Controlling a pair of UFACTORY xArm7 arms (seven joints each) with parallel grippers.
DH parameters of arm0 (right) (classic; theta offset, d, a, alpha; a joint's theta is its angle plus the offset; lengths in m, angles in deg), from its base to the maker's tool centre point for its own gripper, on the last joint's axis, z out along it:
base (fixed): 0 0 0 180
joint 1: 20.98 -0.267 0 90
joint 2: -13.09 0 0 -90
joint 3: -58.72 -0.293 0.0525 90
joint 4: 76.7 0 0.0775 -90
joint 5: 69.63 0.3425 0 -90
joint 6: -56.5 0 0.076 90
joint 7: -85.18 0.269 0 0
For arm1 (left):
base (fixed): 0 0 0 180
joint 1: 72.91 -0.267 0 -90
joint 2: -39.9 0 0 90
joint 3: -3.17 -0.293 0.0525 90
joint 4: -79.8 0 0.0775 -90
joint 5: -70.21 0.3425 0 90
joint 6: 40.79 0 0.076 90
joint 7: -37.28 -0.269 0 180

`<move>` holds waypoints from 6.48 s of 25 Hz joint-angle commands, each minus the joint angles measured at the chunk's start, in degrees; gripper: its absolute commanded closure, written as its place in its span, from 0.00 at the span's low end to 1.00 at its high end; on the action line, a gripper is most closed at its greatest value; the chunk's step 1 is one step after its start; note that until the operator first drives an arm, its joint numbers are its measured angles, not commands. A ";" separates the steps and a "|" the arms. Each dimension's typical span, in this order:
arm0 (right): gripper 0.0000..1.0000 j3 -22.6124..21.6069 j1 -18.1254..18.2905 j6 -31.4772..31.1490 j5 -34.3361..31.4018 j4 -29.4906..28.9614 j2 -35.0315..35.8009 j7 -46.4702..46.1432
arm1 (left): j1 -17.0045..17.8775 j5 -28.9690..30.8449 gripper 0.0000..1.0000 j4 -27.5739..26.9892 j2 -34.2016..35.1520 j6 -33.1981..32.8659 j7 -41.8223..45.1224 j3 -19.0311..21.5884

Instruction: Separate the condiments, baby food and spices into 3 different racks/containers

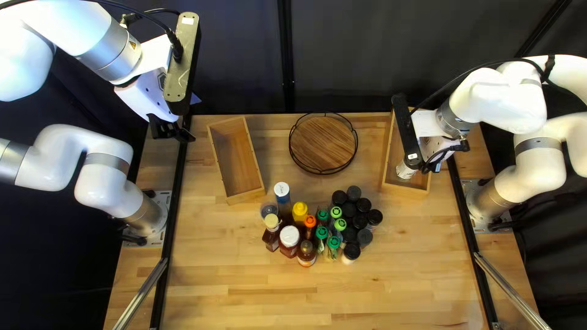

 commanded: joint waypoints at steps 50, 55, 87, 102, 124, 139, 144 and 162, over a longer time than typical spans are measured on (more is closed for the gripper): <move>1.00 0.00 0.00 0.00 0.00 0.00 0.00 0.00 | 0.00 0.00 0.00 0.00 0.00 0.00 0.00 0.00; 1.00 0.06 0.46 -1.09 -1.34 -1.00 0.60 -0.85 | 0.00 0.00 0.00 0.00 0.00 0.00 0.00 0.00; 1.00 0.02 -0.16 2.93 0.20 -7.04 -7.77 -3.69 | 0.00 0.00 0.00 0.00 0.00 0.00 0.00 0.00; 1.00 -3.87 14.66 -0.10 2.89 -15.72 -14.93 -8.17 | 0.00 0.00 0.00 0.00 0.00 0.00 0.00 0.00; 1.00 0.19 20.90 -1.93 0.62 -10.08 -8.66 -9.99 | 0.00 0.00 0.00 0.00 0.00 0.00 0.00 0.00; 1.00 -11.60 18.64 -3.58 6.43 -7.02 -2.86 -3.30 | 0.00 0.00 0.00 0.00 0.00 0.00 0.00 0.00; 1.00 -10.73 19.65 -2.90 4.73 -5.62 -2.44 -4.39 | 0.00 0.00 0.00 0.00 0.00 0.00 0.00 0.00; 1.00 -1.23 29.53 16.26 -3.94 3.57 -12.34 -10.99 | 0.00 0.00 0.00 0.00 0.00 0.00 0.00 0.00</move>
